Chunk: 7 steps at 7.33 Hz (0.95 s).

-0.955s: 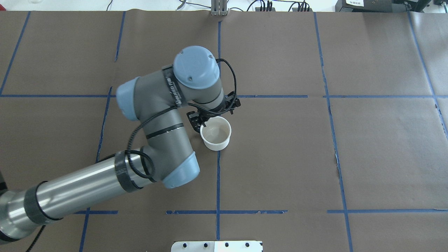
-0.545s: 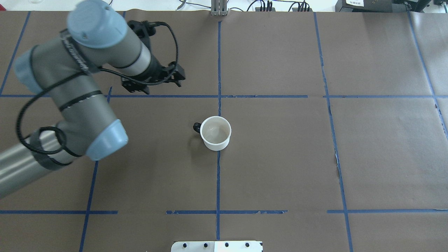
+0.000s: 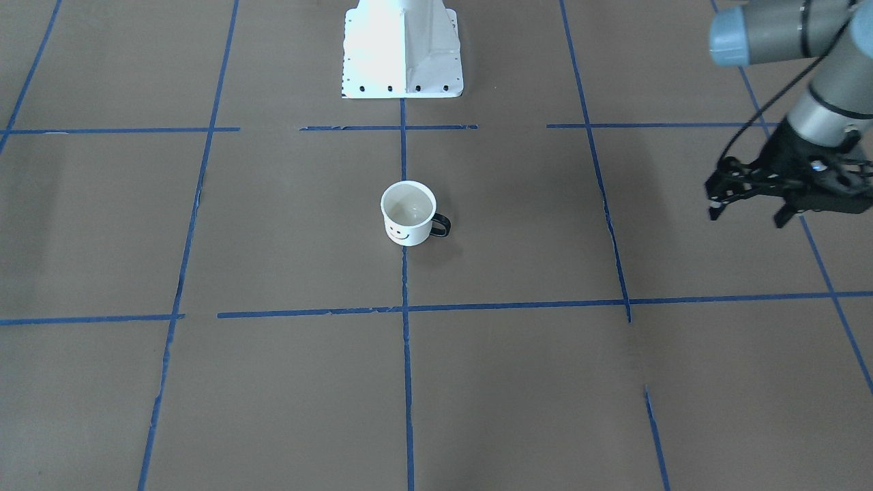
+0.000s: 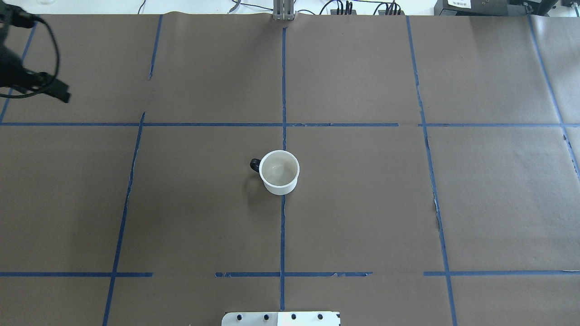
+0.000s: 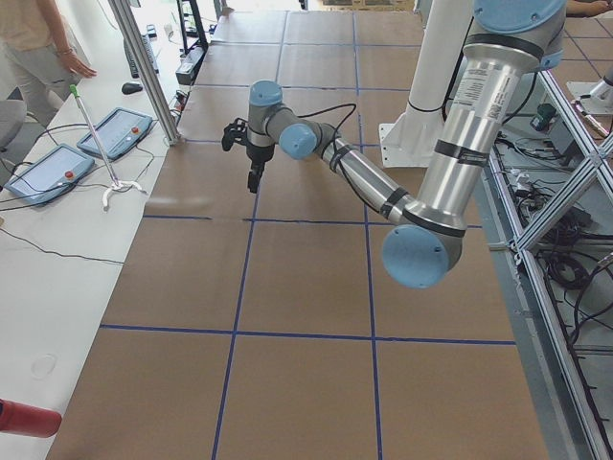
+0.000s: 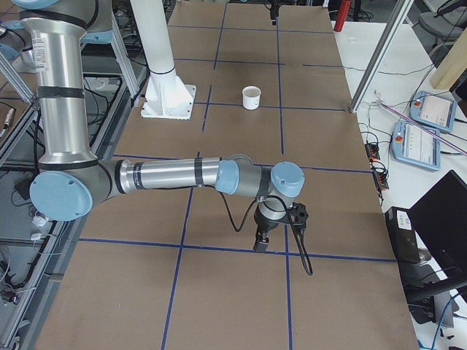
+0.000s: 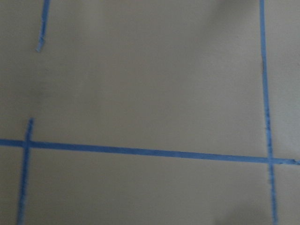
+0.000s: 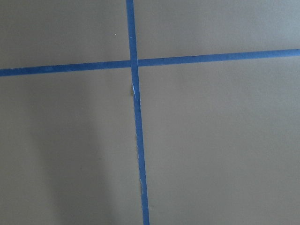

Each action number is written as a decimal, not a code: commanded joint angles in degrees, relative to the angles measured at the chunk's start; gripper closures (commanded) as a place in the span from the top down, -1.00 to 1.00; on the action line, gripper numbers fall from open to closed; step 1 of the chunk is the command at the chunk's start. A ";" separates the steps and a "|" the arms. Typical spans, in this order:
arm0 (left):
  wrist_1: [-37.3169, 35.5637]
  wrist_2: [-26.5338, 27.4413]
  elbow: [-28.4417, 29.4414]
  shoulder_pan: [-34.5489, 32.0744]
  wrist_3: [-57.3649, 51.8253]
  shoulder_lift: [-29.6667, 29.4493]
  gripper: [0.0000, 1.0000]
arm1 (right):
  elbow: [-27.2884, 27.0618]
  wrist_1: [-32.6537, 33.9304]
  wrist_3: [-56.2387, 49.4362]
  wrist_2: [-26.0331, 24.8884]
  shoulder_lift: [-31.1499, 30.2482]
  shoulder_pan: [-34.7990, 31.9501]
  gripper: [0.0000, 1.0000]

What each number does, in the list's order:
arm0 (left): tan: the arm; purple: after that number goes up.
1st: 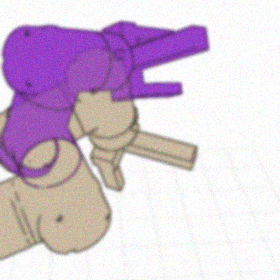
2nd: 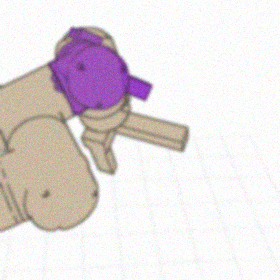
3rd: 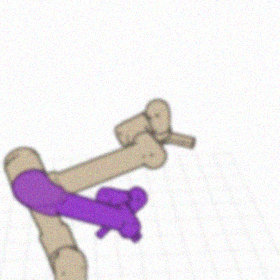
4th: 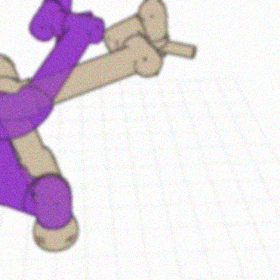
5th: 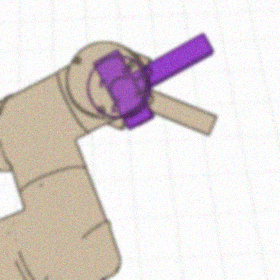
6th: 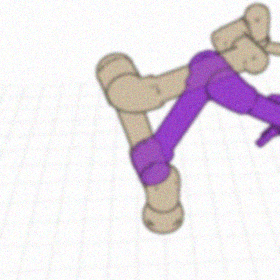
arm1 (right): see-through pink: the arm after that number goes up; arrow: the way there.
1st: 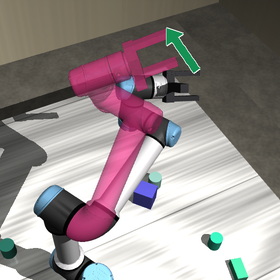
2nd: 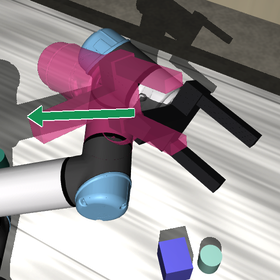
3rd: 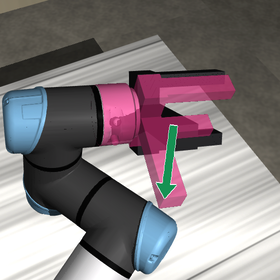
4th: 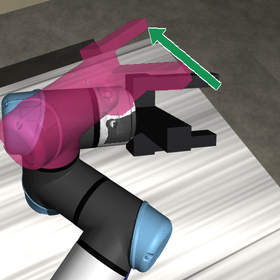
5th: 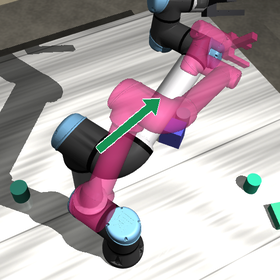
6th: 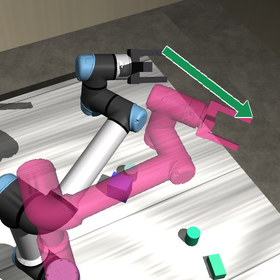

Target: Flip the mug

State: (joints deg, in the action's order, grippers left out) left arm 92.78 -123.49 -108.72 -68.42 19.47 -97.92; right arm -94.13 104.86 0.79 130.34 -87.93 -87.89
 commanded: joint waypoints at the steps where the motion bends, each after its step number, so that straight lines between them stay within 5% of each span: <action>1: 0.29 -3.07 5.41 -15.27 -18.05 9.84 1.00 | 0.00 0.00 0.00 0.00 0.04 0.00 1.00; 3: 2.73 -4.47 8.43 -20.51 -21.46 13.09 1.00 | 0.00 0.00 0.00 0.00 0.04 0.00 1.00; 5: 2.67 -13.51 9.14 -22.62 -27.28 15.38 1.00 | 0.00 0.00 0.00 0.00 -0.05 0.00 1.00; 7: 2.49 -13.27 9.58 -22.54 -26.85 15.39 1.00 | 0.00 0.00 0.00 0.00 0.04 0.00 1.00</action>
State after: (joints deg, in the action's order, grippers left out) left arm 95.34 -136.25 -99.28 -90.81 -7.17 -82.76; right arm -94.13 104.85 0.79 130.34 -87.91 -87.89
